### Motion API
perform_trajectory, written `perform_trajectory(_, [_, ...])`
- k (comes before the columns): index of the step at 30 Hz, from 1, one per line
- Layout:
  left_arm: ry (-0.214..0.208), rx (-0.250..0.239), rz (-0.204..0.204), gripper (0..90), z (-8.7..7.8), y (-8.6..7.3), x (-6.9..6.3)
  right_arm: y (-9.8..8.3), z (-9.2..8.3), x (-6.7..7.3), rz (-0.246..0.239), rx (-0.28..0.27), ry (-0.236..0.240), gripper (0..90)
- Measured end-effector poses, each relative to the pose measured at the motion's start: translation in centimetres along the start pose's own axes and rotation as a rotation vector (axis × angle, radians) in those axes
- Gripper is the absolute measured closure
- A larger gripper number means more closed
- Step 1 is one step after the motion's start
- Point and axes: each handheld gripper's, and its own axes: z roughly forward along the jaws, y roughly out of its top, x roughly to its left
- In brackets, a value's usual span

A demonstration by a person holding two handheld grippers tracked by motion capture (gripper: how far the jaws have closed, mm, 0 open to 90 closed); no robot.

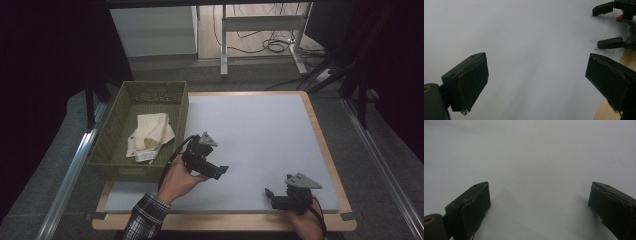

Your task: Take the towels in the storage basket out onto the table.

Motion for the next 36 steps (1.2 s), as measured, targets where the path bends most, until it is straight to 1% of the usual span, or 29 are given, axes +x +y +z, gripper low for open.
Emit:
perform_trajectory(2, [0.004, 0.0, -0.005, 4.9, -0.1, 0.2, 0.2, 0.0, 0.0, 0.0, 0.0, 0.0, 0.001, 4.1])
perform_trajectory(4, [0.015, 0.018, -0.002, 4.8, -0.5, 0.8, 0.9, 0.0, 0.0, 0.0, 0.0, 0.0, 0.0, 4.0])
perform_trajectory(5, [0.015, 0.018, -0.002, 4.9, -0.5, 0.8, 0.9, 0.0, 0.0, 0.0, 0.0, 0.0, 0.0, 4.0])
perform_trajectory(7, [0.029, 0.029, -0.007, 4.9, -0.8, 1.2, 1.7, 0.0, 0.0, 0.0, 0.0, 0.0, 0.0, 4.0])
perform_trajectory(12, [0.061, 0.045, -0.005, 5.0, -1.2, 1.7, 2.7, 0.0, 0.0, 0.0, 0.001, 0.0, 0.0, 4.0])
perform_trajectory(13, [0.061, 0.045, -0.005, 5.0, -1.2, 1.7, 2.7, 0.0, 0.0, 0.0, 0.001, 0.0, 0.0, 4.1])
perform_trajectory(14, [0.069, 0.05, -0.008, 5.0, -1.4, 1.9, 3.2, 0.0, 0.0, 0.0, 0.001, 0.0, 0.0, 4.0])
perform_trajectory(15, [0.069, 0.05, -0.008, 5.0, -1.4, 1.9, 3.2, 0.0, 0.0, 0.0, 0.001, 0.0, 0.0, 4.0])
perform_trajectory(16, [0.078, 0.05, -0.022, 5.0, -1.7, 2.0, 3.7, 0.0, 0.0, 0.0, 0.001, 0.0, 0.0, 4.0])
perform_trajectory(17, [0.078, 0.05, -0.022, 5.0, -1.7, 2.0, 3.7, 0.0, 0.0, 0.0, 0.001, 0.0, 0.0, 4.0])
perform_trajectory(18, [0.085, 0.055, -0.022, 5.0, -2.1, 2.2, 4.3, 0.0, 0.0, 0.0, 0.001, 0.0, 0.0, 4.1])
perform_trajectory(19, [0.085, 0.055, -0.022, 5.0, -2.1, 2.2, 4.3, 0.0, 0.0, 0.0, 0.001, 0.0, 0.0, 4.1])
perform_trajectory(20, [0.095, 0.053, -0.028, 5.0, -2.6, 2.4, 4.7, 0.0, 0.0, 0.0, 0.001, 0.0, 0.0, 4.1])
perform_trajectory(22, [0.109, 0.057, -0.033, 5.0, -3.0, 2.6, 5.2, 0.0, 0.0, 0.0, 0.001, 0.0, 0.0, 4.0])
perform_trajectory(23, [0.109, 0.057, -0.033, 4.9, -3.0, 2.6, 5.2, 0.0, 0.0, 0.0, 0.001, 0.0, 0.0, 4.0])
perform_trajectory(24, [0.123, 0.06, -0.037, 4.9, -3.5, 2.7, 5.7, 0.0, 0.0, 0.0, 0.0, 0.0, 0.0, 4.0])
perform_trajectory(26, [0.135, 0.064, -0.045, 4.9, -4.0, 2.8, 6.2, 0.0, 0.0, 0.0, 0.001, 0.0, 0.001, 4.1])
perform_trajectory(27, [0.135, 0.064, -0.045, 4.9, -4.0, 2.8, 6.2, 0.0, 0.0, 0.0, 0.0, 0.0, 0.001, 4.1])
perform_trajectory(28, [0.15, 0.067, -0.05, 4.8, -4.6, 2.9, 6.7, 0.0, 0.0, 0.0, 0.0, 0.0, 0.001, 4.1])
perform_trajectory(29, [0.156, 0.064, -0.059, 4.8, -4.8, 2.9, 7.0, 0.0, 0.0, 0.0, 0.0, 0.0, 0.001, 4.1])
perform_trajectory(30, [0.156, 0.064, -0.059, 4.8, -4.8, 2.9, 7.0, 0.0, 0.0, 0.0, 0.0, 0.0, 0.001, 4.0])
perform_trajectory(31, [0.161, 0.069, -0.061, 4.8, -5.1, 2.9, 7.3, 0.0, 0.0, 0.0, 0.0, 0.0, 0.001, 4.0])
perform_trajectory(34, [0.185, 0.073, -0.072, 4.9, -6.0, 2.8, 8.0, 0.0, 0.0, 0.0, 0.0, 0.0, 0.001, 4.0])
perform_trajectory(35, [0.199, 0.075, -0.081, 4.9, -6.5, 2.7, 8.6, 0.0, 0.0, 0.0, 0.0, 0.0, 0.001, 4.0])
perform_trajectory(36, [0.203, 0.079, -0.082, 4.8, -6.8, 2.6, 8.9, 0.0, 0.0, 0.0, 0.0, 0.0, 0.001, 4.1])
